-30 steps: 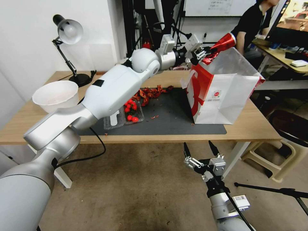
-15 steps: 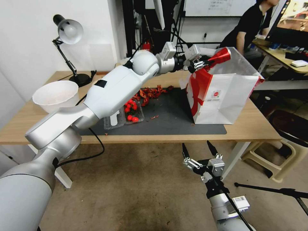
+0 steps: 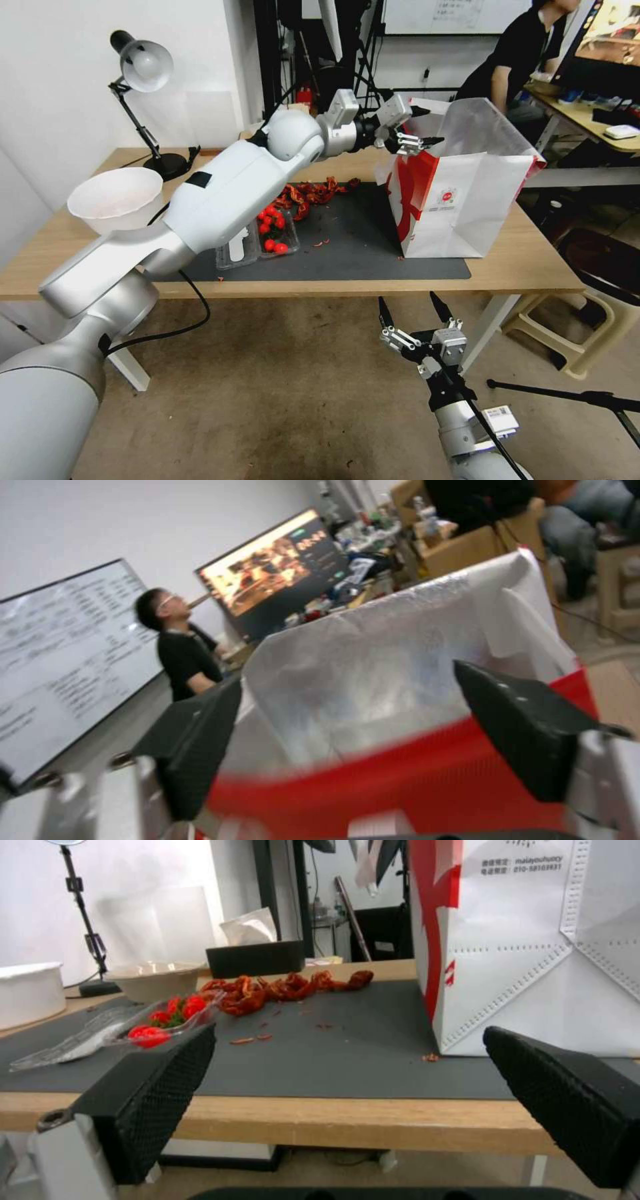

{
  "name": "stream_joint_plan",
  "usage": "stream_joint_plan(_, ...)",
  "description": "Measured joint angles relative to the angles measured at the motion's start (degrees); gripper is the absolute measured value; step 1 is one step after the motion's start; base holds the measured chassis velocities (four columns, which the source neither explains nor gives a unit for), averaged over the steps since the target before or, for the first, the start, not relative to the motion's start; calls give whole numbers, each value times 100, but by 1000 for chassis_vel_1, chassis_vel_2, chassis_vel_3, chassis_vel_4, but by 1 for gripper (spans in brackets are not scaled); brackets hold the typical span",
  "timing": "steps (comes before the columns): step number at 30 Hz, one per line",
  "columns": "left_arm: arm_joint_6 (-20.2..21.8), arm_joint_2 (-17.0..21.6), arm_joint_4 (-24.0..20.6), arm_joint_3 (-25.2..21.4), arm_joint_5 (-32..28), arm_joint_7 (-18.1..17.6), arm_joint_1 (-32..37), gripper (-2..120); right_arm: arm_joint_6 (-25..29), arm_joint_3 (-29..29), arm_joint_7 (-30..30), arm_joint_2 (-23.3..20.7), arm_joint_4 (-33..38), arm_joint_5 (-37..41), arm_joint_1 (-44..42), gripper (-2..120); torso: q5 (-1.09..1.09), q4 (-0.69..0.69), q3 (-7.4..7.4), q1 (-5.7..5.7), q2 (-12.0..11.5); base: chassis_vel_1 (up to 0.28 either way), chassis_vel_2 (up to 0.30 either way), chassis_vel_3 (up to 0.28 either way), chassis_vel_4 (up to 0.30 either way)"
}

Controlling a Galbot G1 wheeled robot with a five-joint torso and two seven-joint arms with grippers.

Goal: Pick up the trash from the table and place it into the takeout bag.

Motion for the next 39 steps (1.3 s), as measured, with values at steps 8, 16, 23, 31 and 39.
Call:
stream_joint_plan(8,644,779,-1548,-795,-154,-2528,1261,100,8,-19,-9,91,-44,-42,-14,100,-1,3,-1,0,0,0,0,0,0)
stream_joint_plan(16,911,1239,-2682,-1587,-30,-5194,3112,100,8,-63,-9,114,-52,-73,-32,100,-3,4,0,0,0,0,0,0,0)
stream_joint_plan(23,765,1336,-2874,-2008,401,-5564,3807,100,3,-70,-8,97,-38,-80,-51,100,-2,1,-1,0,1,0,0,0,0)
stream_joint_plan(31,596,1521,-3507,-2851,728,-5829,5204,100,-6,-62,-57,54,42,-77,-148,100,-1,2,-1,-1,1,0,0,0,0)
stream_joint_plan(39,395,1396,-4025,-3733,1198,-5905,6672,100,16,26,-61,91,148,-115,-273,100,0,0,-1,-1,1,0,0,0,0)
